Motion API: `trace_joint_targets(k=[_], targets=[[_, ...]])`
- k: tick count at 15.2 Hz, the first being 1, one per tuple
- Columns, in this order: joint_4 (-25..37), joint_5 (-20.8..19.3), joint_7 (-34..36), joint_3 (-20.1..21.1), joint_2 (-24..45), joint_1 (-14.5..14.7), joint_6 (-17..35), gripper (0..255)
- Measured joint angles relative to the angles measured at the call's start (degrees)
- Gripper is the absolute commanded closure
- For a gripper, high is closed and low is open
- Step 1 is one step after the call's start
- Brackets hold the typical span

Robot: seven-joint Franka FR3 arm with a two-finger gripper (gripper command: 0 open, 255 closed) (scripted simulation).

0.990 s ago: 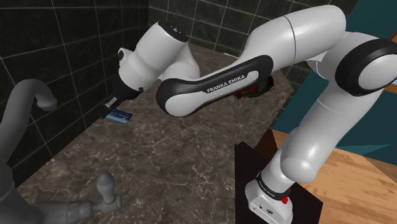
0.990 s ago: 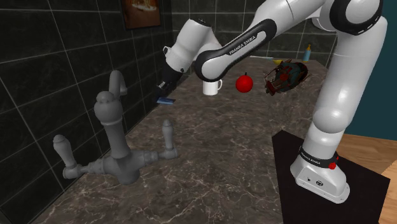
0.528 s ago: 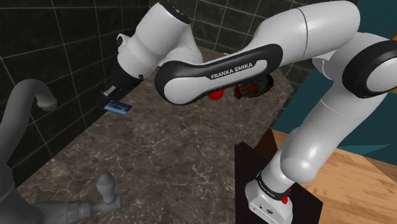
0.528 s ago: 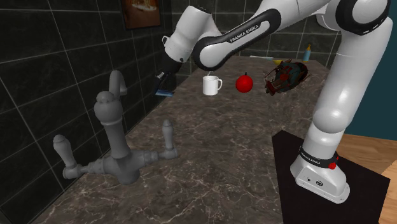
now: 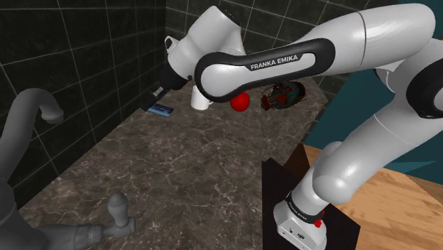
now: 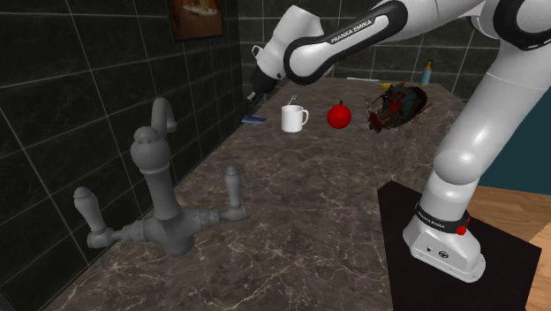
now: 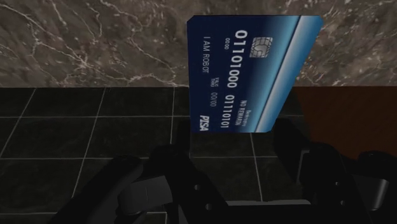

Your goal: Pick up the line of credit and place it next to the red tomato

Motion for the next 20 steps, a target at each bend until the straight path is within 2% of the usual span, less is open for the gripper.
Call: trace_joint_targets(k=[3,8,12,20], targets=[[-3.7,5.3,-7.4,-4.2,-3.3,0.6,-0.1,255],[-7.4,10.7,-17.6,-10.9,-7.7,1.1,-2.3,255],[-9.6,13.7,-25.7,-16.6,-9.7,0.9,-3.8,255],[-11.2,16.3,-39.6,-27.4,-12.2,-1.1,-8.5,255]])
